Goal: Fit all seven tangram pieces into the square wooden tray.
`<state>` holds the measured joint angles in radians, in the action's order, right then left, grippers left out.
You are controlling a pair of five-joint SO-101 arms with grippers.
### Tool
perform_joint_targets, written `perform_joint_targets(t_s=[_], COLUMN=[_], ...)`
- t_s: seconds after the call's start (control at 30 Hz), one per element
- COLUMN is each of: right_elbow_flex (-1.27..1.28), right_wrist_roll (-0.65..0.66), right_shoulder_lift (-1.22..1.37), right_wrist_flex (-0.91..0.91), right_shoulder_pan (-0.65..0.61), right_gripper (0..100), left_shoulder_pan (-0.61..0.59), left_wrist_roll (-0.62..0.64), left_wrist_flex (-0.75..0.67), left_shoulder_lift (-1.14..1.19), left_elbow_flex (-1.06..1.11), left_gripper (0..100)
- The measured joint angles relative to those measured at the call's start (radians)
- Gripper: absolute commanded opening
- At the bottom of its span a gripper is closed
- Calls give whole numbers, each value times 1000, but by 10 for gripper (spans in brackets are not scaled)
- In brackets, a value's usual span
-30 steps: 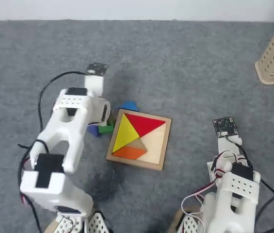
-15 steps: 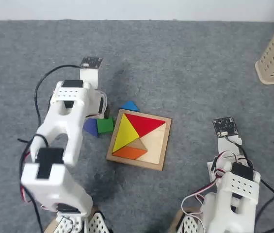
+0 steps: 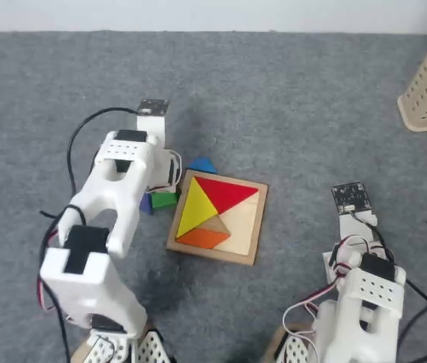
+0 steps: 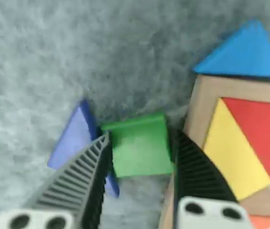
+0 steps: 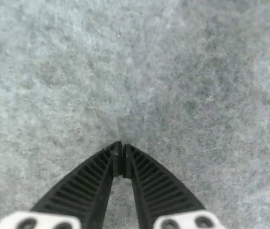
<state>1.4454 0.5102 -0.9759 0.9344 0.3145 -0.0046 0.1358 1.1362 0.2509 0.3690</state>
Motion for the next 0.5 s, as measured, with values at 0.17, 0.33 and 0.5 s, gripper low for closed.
perform_joint_targets(t_s=[0.17,0.33,0.5], right_elbow_flex=[0,0,0], right_wrist_roll=[0,0,0], right_shoulder_lift=[0,0,0], right_wrist_flex=[0,0,0], right_shoulder_pan=[0,0,0], right_gripper=[6,6,6], left_shoulder_pan=[-5,-66,-80], left_wrist_roll=[0,-2,-23], left_wrist_flex=[26,44,55], left_shoulder_lift=[6,9,9], left_elbow_flex=[0,2,2], left_gripper=[232,234,231])
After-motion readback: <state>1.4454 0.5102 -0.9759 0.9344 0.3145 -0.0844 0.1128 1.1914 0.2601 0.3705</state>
